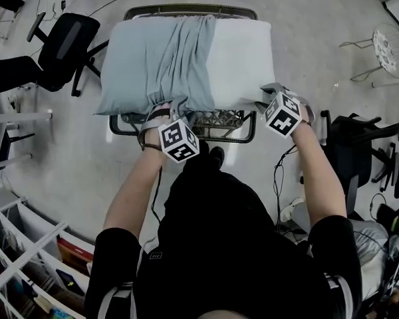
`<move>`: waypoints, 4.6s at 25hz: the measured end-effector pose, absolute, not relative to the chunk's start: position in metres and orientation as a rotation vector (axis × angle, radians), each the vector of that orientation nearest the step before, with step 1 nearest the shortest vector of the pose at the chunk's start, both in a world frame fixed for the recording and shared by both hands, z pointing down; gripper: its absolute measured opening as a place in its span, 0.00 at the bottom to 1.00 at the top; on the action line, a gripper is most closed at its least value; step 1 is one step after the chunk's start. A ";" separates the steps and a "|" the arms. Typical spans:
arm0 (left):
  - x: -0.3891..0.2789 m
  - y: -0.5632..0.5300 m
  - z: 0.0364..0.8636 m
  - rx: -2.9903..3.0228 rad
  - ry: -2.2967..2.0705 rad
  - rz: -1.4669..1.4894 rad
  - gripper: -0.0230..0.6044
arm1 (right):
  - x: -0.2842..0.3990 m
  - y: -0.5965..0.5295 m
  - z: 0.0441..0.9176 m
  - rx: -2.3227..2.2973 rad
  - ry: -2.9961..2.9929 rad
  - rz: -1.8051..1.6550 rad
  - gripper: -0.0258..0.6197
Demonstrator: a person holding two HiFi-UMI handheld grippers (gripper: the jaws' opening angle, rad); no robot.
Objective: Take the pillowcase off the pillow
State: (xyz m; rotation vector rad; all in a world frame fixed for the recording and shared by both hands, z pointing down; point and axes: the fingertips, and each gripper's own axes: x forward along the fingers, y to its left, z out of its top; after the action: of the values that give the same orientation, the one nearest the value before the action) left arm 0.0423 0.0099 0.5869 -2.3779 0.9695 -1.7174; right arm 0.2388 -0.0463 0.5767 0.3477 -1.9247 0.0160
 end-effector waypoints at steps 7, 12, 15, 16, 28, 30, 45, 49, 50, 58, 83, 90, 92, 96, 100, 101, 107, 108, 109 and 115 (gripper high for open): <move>0.056 -0.016 0.610 -2.301 0.905 -1.799 0.20 | 0.238 -0.042 0.576 0.343 -1.907 -0.028 0.29; 0.001 -0.007 0.606 -2.208 0.880 -1.910 0.06 | 0.254 -0.045 0.588 0.314 -1.832 -0.174 0.29; -0.034 -0.005 0.598 -2.189 0.917 -1.940 0.06 | 0.256 -0.047 0.585 0.318 -1.865 -0.151 0.29; -0.044 -0.007 0.595 -2.176 0.933 -1.946 0.06 | 0.256 -0.048 0.583 0.318 -1.876 -0.146 0.29; -0.039 -0.007 0.587 -2.371 1.124 -1.889 0.06 | 0.230 -0.028 0.581 0.364 -1.879 -0.166 0.56; -0.036 -0.007 0.589 -2.386 1.104 -1.887 0.06 | 0.204 -0.022 0.571 0.372 -1.911 -0.251 0.56; -0.055 0.002 0.593 -2.534 0.916 -1.722 0.06 | 0.097 -0.032 0.642 0.368 -1.740 -0.520 0.48; -0.072 0.002 0.577 -2.551 0.845 -1.669 0.06 | 0.100 -0.024 0.616 0.324 -1.754 -0.426 0.42; -0.075 0.004 0.574 -2.575 0.827 -1.652 0.06 | 0.101 -0.021 0.611 0.325 -1.758 -0.403 0.41; -0.061 0.040 0.564 -2.739 0.582 -1.605 0.14 | 0.110 0.033 0.625 0.267 -1.713 -0.229 0.60; -0.054 -0.255 0.579 -2.675 0.705 -1.733 0.25 | 0.129 -0.235 0.616 0.284 -1.886 0.120 0.63; -0.045 -0.282 0.631 -2.688 0.505 -1.920 0.39 | 0.128 -0.230 0.660 -0.003 -1.844 0.410 0.67; -0.045 -0.282 0.639 -2.750 0.463 -1.959 0.40 | 0.124 -0.226 0.666 -0.047 -1.854 0.435 0.66; -0.046 -0.278 0.646 -2.835 0.388 -2.008 0.36 | 0.118 -0.211 0.665 -0.127 -1.839 0.398 0.52; -0.046 -0.263 0.634 -2.698 0.291 -2.030 0.10 | 0.124 -0.205 0.644 -0.156 -1.832 0.367 0.30; -0.050 -0.261 0.630 -2.647 0.288 -2.036 0.06 | 0.126 -0.204 0.636 -0.160 -1.843 0.378 0.27; -0.098 -0.255 0.597 -2.463 0.334 -2.066 0.05 | 0.139 -0.199 0.596 -0.111 -1.911 0.429 0.25; -0.104 -0.252 0.591 -2.478 0.353 -2.054 0.05 | 0.141 -0.198 0.591 -0.098 -1.916 0.429 0.24; -0.109 -0.249 0.584 -2.484 0.366 -2.040 0.05 | 0.142 -0.197 0.585 -0.089 -1.919 0.425 0.24; -0.145 -0.236 0.561 -2.394 0.416 -2.017 0.05 | 0.145 -0.186 0.564 -0.045 -1.915 0.396 0.19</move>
State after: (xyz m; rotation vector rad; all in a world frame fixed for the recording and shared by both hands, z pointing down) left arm -0.1453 -0.2361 0.5612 -2.3944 0.4158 -2.0168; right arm 0.1449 -0.1863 0.5637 -0.0445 -1.9147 0.3957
